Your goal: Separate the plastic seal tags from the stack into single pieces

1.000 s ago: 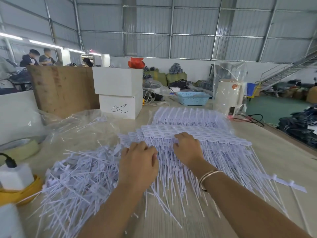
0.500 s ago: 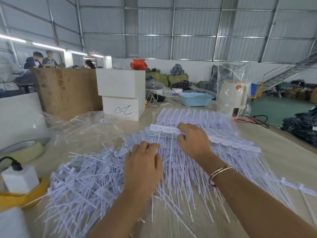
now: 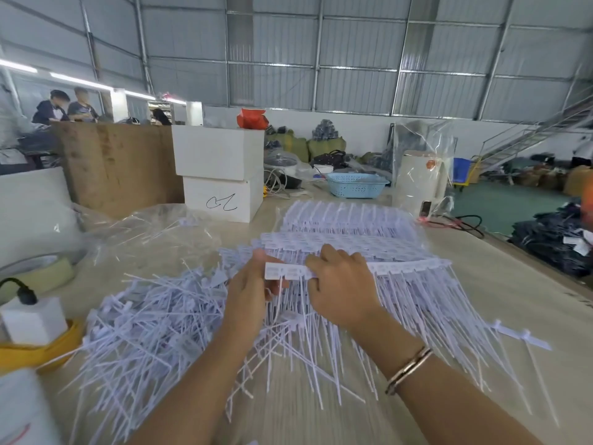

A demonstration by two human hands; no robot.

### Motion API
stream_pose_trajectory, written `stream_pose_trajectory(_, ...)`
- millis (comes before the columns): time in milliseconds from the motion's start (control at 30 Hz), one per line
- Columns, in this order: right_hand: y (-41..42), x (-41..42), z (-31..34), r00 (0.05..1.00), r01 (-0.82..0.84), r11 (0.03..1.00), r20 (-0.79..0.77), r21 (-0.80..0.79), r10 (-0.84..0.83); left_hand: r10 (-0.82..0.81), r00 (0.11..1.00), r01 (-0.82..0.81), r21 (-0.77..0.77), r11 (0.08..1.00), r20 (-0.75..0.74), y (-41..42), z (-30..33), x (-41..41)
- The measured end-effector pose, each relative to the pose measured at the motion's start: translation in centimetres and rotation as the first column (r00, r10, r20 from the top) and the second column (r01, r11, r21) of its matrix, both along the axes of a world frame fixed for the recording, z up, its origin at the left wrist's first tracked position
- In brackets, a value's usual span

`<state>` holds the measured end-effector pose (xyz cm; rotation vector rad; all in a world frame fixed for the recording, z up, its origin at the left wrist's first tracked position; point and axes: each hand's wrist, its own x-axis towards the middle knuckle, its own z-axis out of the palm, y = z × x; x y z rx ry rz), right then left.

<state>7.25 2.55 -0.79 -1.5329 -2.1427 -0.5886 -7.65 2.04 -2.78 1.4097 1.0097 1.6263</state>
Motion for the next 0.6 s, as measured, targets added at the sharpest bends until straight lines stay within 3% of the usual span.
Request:
stream_pose_trajectory(167,-0.1,-0.3,-0.1,0.994,0.092,0.992,-0.071,0.089,-0.086,-0.088,0.996,0.087,0.058,0.994,0.011,-0.2,-0.1,-0.1)
stream_pose_trajectory(333,0.5,0.3,1.9,0.981,0.158,0.973,-0.141,0.171,-0.134,-0.116,0.983,0.122,0.028,0.992,-0.143,0.1,0.7,0.0)
stream_pose_trajectory(467,0.1,0.0,2.9,0.988,-0.015,0.986,-0.149,0.164,0.04,-0.176,0.984,0.176,0.025,0.984,-0.032,0.4,1.1,0.4)
stream_pose_trajectory(600,0.0,-0.3,2.9,0.945,-0.175,0.985,-0.284,-0.008,0.165,-0.204,0.979,0.205,-0.039,0.978,0.019,0.7,0.5,0.4)
